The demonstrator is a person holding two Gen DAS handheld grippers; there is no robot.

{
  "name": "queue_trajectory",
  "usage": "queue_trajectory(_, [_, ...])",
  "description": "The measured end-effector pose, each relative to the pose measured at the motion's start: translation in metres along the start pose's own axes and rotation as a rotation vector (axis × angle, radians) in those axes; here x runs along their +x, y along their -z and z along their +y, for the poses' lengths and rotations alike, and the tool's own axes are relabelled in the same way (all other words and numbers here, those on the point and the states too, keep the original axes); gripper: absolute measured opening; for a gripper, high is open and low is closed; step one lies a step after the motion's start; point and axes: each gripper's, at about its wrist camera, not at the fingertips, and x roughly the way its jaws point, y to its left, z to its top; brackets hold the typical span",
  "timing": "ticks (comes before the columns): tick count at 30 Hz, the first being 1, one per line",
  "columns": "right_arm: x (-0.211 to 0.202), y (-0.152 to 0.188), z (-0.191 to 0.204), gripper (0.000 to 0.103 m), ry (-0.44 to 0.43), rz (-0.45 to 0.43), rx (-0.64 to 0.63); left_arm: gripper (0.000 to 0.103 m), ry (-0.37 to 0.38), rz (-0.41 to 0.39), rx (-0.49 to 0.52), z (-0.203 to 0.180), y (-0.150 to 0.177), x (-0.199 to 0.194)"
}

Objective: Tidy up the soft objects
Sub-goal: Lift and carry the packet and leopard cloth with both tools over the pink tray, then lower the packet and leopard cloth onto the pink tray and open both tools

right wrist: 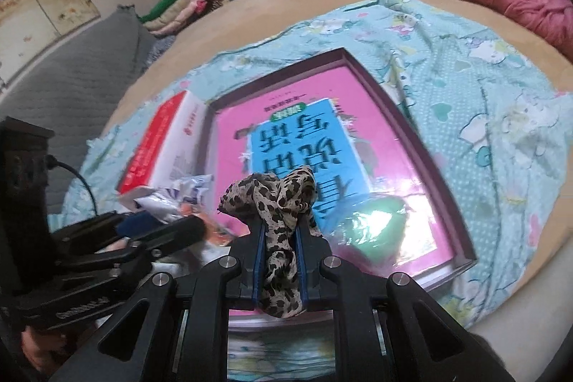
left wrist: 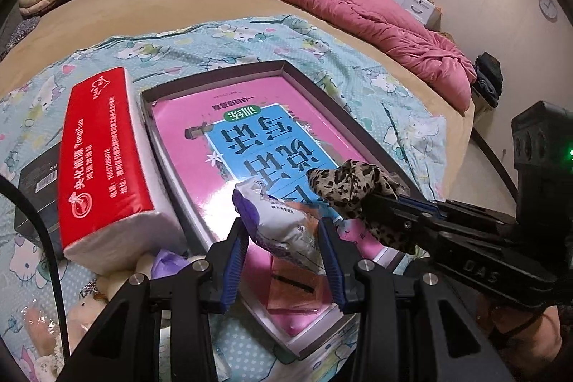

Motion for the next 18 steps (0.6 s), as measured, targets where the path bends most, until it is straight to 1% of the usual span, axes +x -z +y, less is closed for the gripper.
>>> queue_trajectory(3, [0.002, -0.002, -0.002, 0.016, 0.064, -0.012, -0.035, 0.040, 0.010, -0.007, 0.004, -0.002, -0.001, 0.002])
queue_trajectory(5, [0.004, -0.002, -0.004, 0.017, 0.080, -0.011, -0.049, 0.040, 0.019, -0.015, 0.012, -0.005, -0.001, 0.004])
queue_trajectory(8, [0.009, -0.001, -0.009, 0.018, 0.069, 0.012, -0.031, 0.040, 0.030, -0.013, 0.019, -0.006, -0.001, 0.008])
queue_trajectory(12, [0.015, 0.000, -0.012, 0.018, 0.046, 0.035, -0.016, 0.041, 0.039, -0.002, 0.002, -0.004, 0.000, 0.011])
queue_trajectory(18, [0.020, 0.002, -0.008, 0.022, 0.039, 0.053, -0.020, 0.042, 0.047, 0.020, -0.020, 0.002, 0.000, 0.013])
